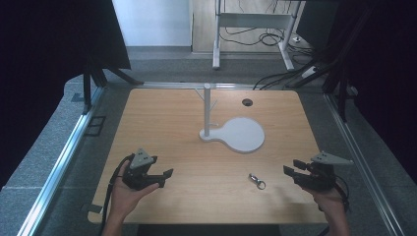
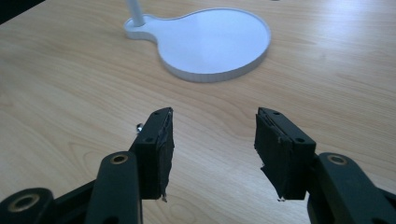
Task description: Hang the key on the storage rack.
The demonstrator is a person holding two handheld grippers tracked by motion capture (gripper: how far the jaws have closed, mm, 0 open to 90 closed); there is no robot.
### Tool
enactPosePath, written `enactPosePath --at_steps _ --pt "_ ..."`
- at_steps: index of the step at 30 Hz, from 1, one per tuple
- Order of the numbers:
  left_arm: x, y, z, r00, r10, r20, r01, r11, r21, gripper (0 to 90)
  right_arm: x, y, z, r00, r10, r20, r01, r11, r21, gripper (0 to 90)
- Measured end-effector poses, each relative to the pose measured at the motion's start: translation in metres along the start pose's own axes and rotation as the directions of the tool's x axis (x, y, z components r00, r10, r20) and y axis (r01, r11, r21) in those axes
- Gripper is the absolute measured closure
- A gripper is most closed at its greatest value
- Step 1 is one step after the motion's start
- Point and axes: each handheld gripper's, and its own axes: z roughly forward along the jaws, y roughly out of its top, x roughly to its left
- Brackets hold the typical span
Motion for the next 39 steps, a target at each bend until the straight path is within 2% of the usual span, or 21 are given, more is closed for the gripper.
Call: enactPosePath --at_steps 6,10,14,16,20,24,26,29,30,31,33,39 --pt "-0.001 -0.001 -0.002 1.0000 -0.001 -0.001 0.001 1.0000 -0.005 26.2 0.008 0.003 0.007 0.9988 -0.027 -0.040 0.028 0.999 0.046 48.8" --pt "-0.003 -0.002 -0.002 1.0000 0.004 0.001 -0.004 1.0000 -0.002 26.2 0.015 0.005 0.009 0.9978 -0.044 -0.050 0.047 0.997 0.068 49.6" --pt "-0.005 -0.004 0.001 0.9999 0.001 0.016 -0.002 0.9998 0.020 26.2 0.021 0.007 0.010 0.9968 -0.054 -0.059 0.059 0.995 0.083 51.0" --pt "-0.006 -0.004 0.002 0.9998 0.014 0.015 -0.015 0.9995 0.029 26.2 0.024 0.008 0.012 0.9957 -0.061 -0.069 0.068 0.993 0.095 51.5" --pt "-0.005 -0.005 0.004 0.9996 0.020 0.021 -0.021 0.9990 0.040 26.2 0.031 0.012 0.024 0.9935 -0.077 -0.083 0.088 0.986 0.140 52.5" --pt "-0.002 -0.009 0.003 0.9995 0.016 0.028 -0.017 0.9988 0.045 26.2 0.037 0.018 0.033 0.9920 -0.090 -0.088 0.106 0.975 0.196 54.9" --pt "0.000 -0.010 0.003 0.9995 0.012 0.028 -0.013 0.9989 0.046 26.2 0.041 0.021 0.037 0.9909 -0.097 -0.093 0.116 0.967 0.225 55.5" --pt "0.001 -0.011 0.003 0.9995 0.011 0.031 -0.013 0.9988 0.046 26.3 0.047 0.023 0.044 0.9880 -0.120 -0.097 0.142 0.951 0.275 56.8" --pt "0.000 -0.011 0.003 0.9993 0.015 0.033 -0.016 0.9988 0.047 26.3 0.048 0.024 0.047 0.9868 -0.125 -0.103 0.151 0.944 0.295 57.2" --pt "-0.001 -0.010 0.003 0.9993 0.016 0.034 -0.018 0.9987 0.047 26.3 0.050 0.024 0.051 0.9850 -0.134 -0.109 0.162 0.933 0.323 57.6" --pt "-0.002 -0.010 0.004 0.9991 0.022 0.037 -0.024 0.9985 0.049 26.3 0.052 0.024 0.056 0.9833 -0.146 -0.108 0.175 0.922 0.346 58.7" --pt "-0.004 -0.011 0.004 0.9988 0.028 0.040 -0.030 0.9981 0.054 26.3 0.058 0.028 0.071 0.9750 -0.175 -0.137 0.217 0.879 0.424 61.7"
